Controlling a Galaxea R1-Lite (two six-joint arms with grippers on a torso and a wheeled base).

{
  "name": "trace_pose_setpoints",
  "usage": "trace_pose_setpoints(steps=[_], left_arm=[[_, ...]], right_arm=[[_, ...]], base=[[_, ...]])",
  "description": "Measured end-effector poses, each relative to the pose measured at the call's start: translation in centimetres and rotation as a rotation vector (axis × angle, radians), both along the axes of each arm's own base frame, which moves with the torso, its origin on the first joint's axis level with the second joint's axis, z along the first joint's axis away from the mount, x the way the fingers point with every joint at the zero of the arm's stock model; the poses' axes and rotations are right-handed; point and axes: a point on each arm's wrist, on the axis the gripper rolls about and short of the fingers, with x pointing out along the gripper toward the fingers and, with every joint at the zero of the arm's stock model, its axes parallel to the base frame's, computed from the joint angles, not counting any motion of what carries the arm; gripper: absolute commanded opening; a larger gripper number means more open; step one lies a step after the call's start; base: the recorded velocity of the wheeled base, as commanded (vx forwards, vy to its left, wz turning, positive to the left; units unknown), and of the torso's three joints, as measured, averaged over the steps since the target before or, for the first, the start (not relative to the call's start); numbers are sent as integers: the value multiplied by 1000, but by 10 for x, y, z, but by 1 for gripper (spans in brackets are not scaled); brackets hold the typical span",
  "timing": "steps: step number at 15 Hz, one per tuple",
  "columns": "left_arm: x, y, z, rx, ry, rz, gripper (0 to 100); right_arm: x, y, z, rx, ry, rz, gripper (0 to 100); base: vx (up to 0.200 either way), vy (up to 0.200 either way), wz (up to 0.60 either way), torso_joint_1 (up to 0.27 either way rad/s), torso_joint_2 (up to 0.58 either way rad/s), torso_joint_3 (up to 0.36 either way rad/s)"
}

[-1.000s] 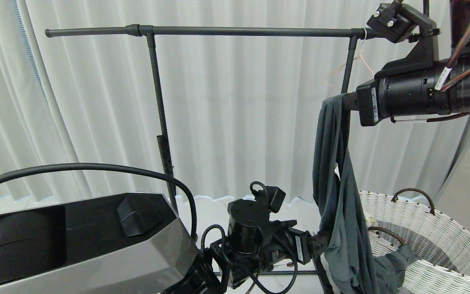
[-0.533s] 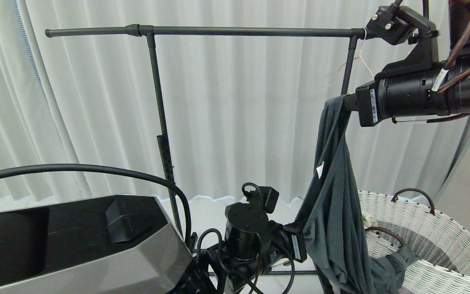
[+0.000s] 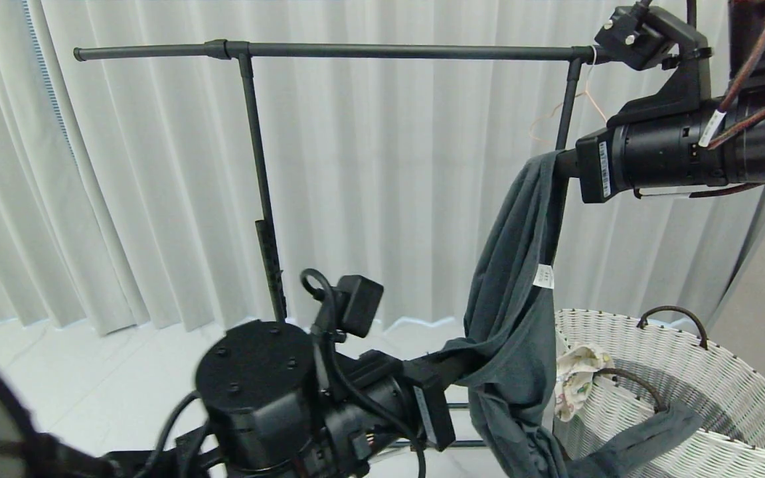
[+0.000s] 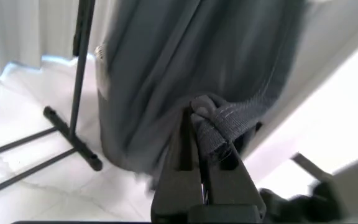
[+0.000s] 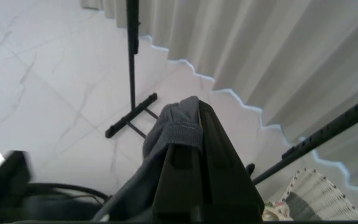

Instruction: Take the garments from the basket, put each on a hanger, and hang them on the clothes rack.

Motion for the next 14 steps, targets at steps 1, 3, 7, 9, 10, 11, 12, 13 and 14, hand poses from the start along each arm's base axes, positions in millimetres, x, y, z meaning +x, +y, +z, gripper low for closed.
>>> trace_pose_setpoints(steps=[1, 3, 7, 9, 10, 11, 12, 13, 14], left_arm=[[-9, 14, 11, 2, 3, 2, 0], [-19, 42, 26, 39, 25, 39, 0], [-12, 93, 53, 225, -19, 193, 0], [-14, 105, 76, 303, -44, 213, 0], [-16, 109, 89, 352, -68, 217, 0], [-18, 114, 101, 409, -110, 231, 0], [-19, 117, 112, 438, -164, 259, 0], [-21, 120, 118, 456, -209, 272, 0], [-24, 122, 121, 486, -259, 273, 0]], right_arm=[[0, 3, 1, 10, -12, 8, 0], [4, 10, 0, 22, -30, 18, 0], [11, 12, -18, -14, 11, -21, 0], [7, 7, -29, -43, 41, -41, 0], [1, 3, -35, -60, 61, -43, 0], [-7, -3, -40, -72, 77, -44, 0], [-16, -9, -44, -80, 87, -41, 0], [-26, -14, -46, -86, 93, -37, 0], [-36, -21, -49, -90, 98, -33, 0]], base=[[0, 0, 0, 0, 0, 0], [0, 0, 0, 0, 0, 0], [0, 0, 0, 0, 0, 0], [0, 0, 0, 0, 0, 0], [0, 0, 0, 0, 0, 0], [0, 0, 0, 0, 0, 0], [0, 0, 0, 0, 0, 0], [0, 0, 0, 0, 0, 0], [0, 0, 0, 0, 0, 0]])
